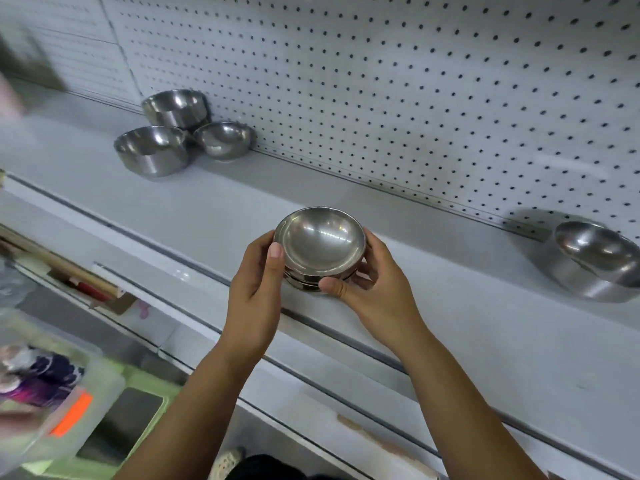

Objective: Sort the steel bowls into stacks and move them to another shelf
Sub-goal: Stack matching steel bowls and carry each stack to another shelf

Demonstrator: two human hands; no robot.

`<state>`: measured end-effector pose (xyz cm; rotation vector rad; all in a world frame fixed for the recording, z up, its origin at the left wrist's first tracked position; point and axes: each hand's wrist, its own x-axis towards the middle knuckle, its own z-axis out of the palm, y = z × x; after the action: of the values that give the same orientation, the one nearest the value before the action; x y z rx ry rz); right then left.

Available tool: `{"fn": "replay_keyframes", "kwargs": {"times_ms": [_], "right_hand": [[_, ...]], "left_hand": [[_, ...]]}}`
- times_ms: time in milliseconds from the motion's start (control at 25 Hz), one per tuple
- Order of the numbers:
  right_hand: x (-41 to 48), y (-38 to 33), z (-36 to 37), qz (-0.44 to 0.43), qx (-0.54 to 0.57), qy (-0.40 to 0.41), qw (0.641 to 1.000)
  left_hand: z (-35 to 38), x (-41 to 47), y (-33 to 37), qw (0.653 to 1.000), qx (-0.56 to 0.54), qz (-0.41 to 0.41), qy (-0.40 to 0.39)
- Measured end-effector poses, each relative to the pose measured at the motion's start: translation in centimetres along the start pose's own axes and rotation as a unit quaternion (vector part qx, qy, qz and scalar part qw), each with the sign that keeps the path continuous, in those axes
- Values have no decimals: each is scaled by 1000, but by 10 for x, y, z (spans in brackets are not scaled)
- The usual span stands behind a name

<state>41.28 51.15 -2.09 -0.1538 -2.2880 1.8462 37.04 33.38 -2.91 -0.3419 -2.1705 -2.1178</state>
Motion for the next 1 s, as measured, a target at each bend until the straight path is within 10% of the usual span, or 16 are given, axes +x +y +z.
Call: {"fn": "replay_keyframes", "kwargs": {"times_ms": [520, 1000], "right_hand": [[104, -25, 160, 1, 2, 3, 1000], [139, -26, 228, 39, -40, 115, 992]], "left_hand": [[-150, 115, -17, 997, 66, -3, -30], [-218, 218, -53, 966, 27, 47, -254]]}}
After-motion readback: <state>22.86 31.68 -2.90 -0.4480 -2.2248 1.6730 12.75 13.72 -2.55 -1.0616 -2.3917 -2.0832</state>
